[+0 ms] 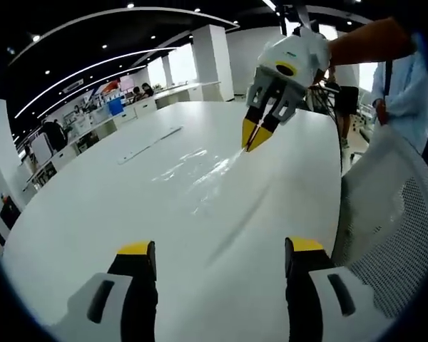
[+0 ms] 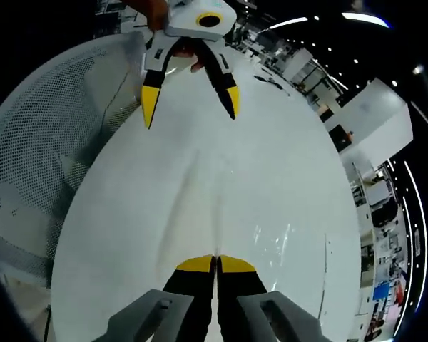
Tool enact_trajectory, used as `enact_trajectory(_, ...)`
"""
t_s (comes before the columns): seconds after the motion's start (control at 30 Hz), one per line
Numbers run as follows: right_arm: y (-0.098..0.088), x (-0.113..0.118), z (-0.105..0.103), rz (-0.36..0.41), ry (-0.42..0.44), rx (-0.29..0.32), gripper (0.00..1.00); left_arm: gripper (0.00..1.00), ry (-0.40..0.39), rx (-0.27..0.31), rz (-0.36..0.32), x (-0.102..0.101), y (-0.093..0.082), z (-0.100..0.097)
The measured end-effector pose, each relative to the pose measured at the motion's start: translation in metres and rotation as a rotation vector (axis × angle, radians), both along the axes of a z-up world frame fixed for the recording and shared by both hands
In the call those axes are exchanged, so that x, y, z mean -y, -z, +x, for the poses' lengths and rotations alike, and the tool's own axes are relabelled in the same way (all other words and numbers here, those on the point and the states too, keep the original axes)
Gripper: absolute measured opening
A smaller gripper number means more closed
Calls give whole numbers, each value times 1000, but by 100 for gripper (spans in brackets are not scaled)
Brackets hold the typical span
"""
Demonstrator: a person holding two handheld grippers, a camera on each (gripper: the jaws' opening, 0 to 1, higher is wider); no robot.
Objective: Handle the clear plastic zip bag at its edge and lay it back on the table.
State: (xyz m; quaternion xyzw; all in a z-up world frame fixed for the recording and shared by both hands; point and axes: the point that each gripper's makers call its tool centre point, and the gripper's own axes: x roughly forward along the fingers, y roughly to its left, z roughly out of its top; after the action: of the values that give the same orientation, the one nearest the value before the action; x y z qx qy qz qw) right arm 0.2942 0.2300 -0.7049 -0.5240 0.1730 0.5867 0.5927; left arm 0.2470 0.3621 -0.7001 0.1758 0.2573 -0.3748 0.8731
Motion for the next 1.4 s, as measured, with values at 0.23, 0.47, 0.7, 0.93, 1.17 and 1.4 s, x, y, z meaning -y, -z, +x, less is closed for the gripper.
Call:
enact_trajectory(0.23, -3, -1, -7, 0, -17, -14, 0, 61, 51, 25, 40, 7, -2, 2)
enact_trajectory(0.47, -4, -2, -14, 3, -36, -42, 0, 56, 78, 34, 67, 9, 0, 2)
enact_trajectory(0.7, -6, -8, -21, 13, -58, -55, 0, 47, 115, 51, 97, 12, 3, 3)
enact_trajectory(0.93, -9, -12, -25, 22, -72, -62, 0, 40, 141, 60, 130, 15, 6, 4)
enact_trajectory(1.17, -11, -15, -30, 31, -84, -73, 0, 26, 194, 110, 196, 16, 10, 8)
enact_trajectory(1.4, -10, -15, -32, 29, -75, -94, 0, 11, 220, 133, 232, 11, 12, 10)
